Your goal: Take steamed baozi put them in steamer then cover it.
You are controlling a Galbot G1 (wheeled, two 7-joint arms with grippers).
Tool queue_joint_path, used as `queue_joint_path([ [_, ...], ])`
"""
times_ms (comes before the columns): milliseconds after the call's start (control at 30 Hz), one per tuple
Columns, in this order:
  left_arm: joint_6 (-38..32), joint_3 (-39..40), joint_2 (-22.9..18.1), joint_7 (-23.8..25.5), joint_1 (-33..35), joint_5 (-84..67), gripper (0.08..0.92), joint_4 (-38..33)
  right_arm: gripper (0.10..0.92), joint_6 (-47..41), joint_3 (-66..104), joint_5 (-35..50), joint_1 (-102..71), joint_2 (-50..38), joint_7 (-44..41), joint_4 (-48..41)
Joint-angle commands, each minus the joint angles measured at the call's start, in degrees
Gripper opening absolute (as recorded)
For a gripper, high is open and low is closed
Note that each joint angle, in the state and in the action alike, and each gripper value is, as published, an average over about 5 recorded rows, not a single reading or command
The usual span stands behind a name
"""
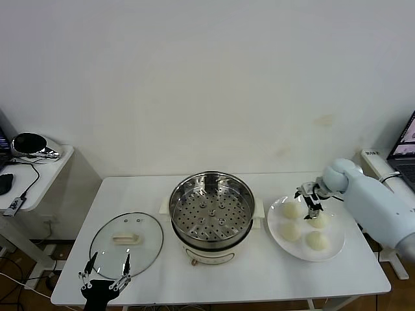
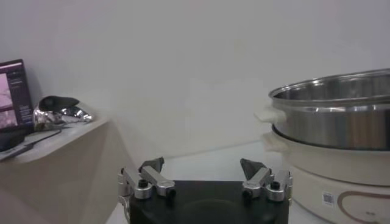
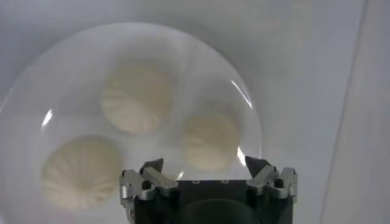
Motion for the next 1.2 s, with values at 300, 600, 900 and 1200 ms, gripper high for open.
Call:
queue_joint_path([
  [300, -0.5, 0.1, -0.1, 0.1, 0.2, 0.6, 0.823, 0.0, 0.823, 0.3, -0.3, -2.4, 1.0, 5.7, 0.1, -8.0],
  [600, -1.2, 0.3, -0.5, 0.0, 0.5, 1.3, 0.823, 0.1, 0.767, -0.2, 0.0, -2.7, 1.1, 6.5, 0.6, -9.0],
  [900, -1.7, 0.7, -0.7, 0.0, 0.9, 1.9, 0.823, -0.3, 0.577, -0.4, -0.7, -1.7, 1.5, 5.0, 0.7, -7.0],
  [1200, -1.7, 0.9, -0.6, 0.1, 0.6, 1.7, 0.823, -0.1, 0.548, -2.4, -6.8, 9.0, 9.0, -3.7, -1.2, 6.2],
])
